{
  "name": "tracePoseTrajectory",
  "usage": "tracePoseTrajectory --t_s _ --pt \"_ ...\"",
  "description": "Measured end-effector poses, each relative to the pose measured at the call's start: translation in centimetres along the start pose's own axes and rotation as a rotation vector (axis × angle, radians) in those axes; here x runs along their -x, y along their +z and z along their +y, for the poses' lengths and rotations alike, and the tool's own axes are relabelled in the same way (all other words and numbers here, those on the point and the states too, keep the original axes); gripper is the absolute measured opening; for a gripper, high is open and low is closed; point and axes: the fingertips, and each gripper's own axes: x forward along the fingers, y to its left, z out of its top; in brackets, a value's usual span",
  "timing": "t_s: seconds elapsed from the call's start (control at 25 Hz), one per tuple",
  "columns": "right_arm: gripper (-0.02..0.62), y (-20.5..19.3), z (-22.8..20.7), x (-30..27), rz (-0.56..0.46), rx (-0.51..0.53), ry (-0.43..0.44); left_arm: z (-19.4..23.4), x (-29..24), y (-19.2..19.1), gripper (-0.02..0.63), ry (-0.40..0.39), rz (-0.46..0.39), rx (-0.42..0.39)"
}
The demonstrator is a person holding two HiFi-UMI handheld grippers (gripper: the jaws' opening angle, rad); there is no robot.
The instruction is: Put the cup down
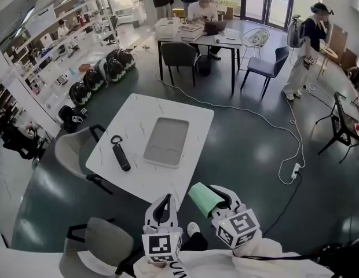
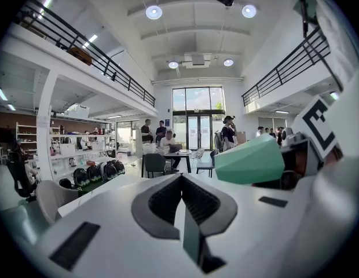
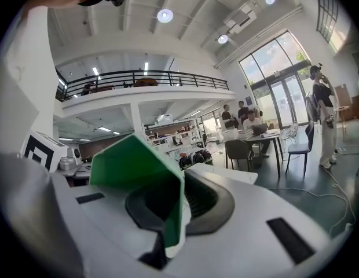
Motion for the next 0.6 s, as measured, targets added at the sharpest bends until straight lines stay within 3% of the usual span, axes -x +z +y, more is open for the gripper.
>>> tracePoseTrajectory --t_s 0.6 --pt "0.021 0.3 1.0 -9.3 0.051 0.023 0.004 8.2 -4.2 -1.4 0.009 0.029 0.026 0.061"
